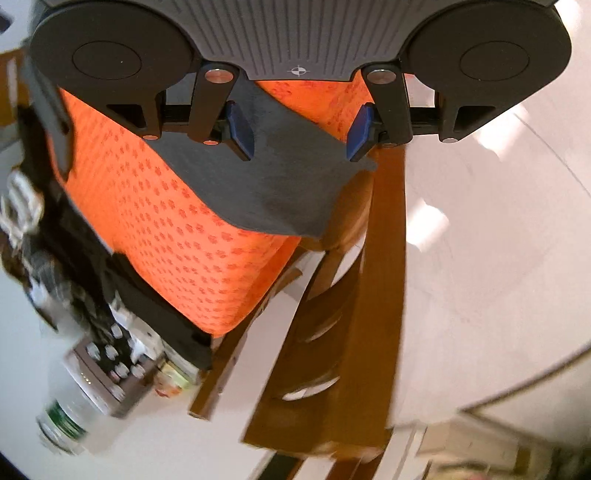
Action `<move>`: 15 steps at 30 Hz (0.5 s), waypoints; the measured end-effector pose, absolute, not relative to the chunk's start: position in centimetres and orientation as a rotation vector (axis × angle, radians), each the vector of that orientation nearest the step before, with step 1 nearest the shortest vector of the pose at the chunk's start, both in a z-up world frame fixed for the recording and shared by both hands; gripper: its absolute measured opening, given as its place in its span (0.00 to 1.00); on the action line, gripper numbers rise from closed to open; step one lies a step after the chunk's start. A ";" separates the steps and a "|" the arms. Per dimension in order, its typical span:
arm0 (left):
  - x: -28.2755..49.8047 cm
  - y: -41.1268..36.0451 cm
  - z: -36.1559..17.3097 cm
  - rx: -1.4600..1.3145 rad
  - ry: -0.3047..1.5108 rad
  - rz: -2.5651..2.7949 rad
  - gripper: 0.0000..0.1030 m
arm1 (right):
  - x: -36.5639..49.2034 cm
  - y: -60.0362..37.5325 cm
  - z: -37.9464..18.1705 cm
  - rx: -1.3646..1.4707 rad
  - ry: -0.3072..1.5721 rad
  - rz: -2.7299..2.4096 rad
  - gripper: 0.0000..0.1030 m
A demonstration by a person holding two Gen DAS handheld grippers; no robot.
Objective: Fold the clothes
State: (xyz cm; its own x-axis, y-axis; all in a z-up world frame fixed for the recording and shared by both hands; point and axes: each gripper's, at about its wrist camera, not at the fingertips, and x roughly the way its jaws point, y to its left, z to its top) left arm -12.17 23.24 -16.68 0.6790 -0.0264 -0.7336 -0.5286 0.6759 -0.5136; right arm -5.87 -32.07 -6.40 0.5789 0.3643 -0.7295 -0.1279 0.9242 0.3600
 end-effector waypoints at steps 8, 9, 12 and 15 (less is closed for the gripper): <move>-12.8 26.7 -20.5 -1.101 0.743 0.290 0.59 | -7.7 -30.2 -5.3 0.266 0.904 0.259 0.26; -12.9 26.9 -20.8 -1.137 0.736 0.286 0.57 | -7.9 -30.1 -5.2 0.264 0.903 0.255 0.26; -13.1 27.1 -21.4 -1.219 0.701 0.273 0.46 | -8.2 -30.0 -5.2 0.258 0.904 0.244 0.26; -13.3 26.8 -20.9 -1.203 0.669 0.287 0.24 | -8.5 -29.9 -5.2 0.254 0.906 0.236 0.26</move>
State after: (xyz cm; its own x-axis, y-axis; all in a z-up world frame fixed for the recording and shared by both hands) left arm -13.26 26.78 -20.86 0.7760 -0.1384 -0.6153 -0.5418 0.3532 -0.7627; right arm -8.51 -29.94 -5.16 0.5949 0.3073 -0.7428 -0.0947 0.9444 0.3149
